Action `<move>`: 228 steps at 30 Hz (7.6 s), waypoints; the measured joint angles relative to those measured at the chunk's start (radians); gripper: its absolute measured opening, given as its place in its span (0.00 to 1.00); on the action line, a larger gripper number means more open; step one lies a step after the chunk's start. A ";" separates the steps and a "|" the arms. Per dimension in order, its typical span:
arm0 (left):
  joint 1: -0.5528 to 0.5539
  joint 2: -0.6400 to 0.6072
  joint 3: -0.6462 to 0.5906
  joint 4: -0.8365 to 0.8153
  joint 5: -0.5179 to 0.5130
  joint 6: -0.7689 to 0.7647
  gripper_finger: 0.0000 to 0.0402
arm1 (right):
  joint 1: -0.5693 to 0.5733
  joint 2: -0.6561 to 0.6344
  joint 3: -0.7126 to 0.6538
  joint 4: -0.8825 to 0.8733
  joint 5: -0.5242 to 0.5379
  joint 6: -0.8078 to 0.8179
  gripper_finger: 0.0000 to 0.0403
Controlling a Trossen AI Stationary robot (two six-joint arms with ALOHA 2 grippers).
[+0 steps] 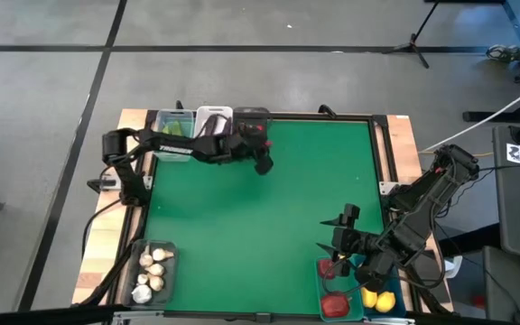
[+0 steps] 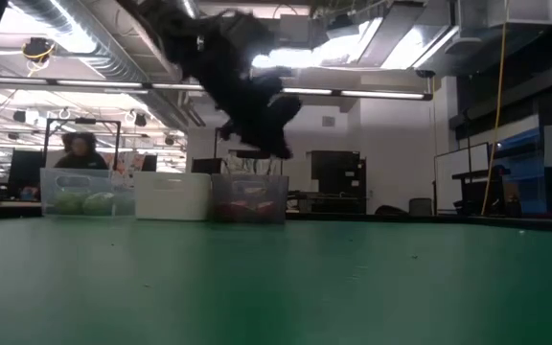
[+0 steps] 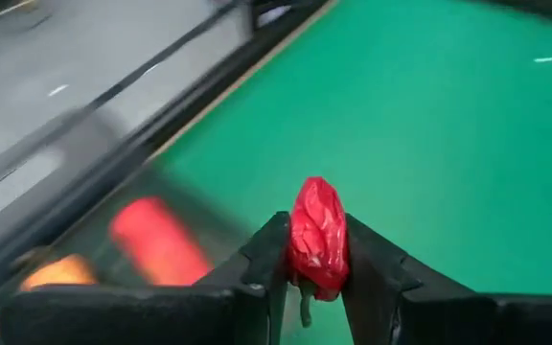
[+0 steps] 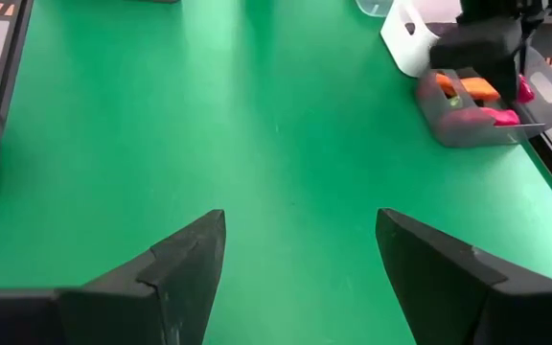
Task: Sort produce into baskets
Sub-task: Put the red chili pepper into the top black bin, then return to Home Position
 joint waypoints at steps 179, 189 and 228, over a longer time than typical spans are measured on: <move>-0.913 -1.735 -1.105 0.057 0.214 0.202 0.61 | -0.328 -1.447 -1.274 1.013 -0.489 -0.736 0.67; -0.739 -1.758 -1.105 0.037 0.184 0.246 0.61 | -0.328 -1.447 -1.275 1.016 -0.424 -0.753 0.67; -0.368 -1.758 -1.105 0.024 0.416 0.243 0.61 | -0.747 -1.367 -1.275 0.978 -0.724 -0.655 0.67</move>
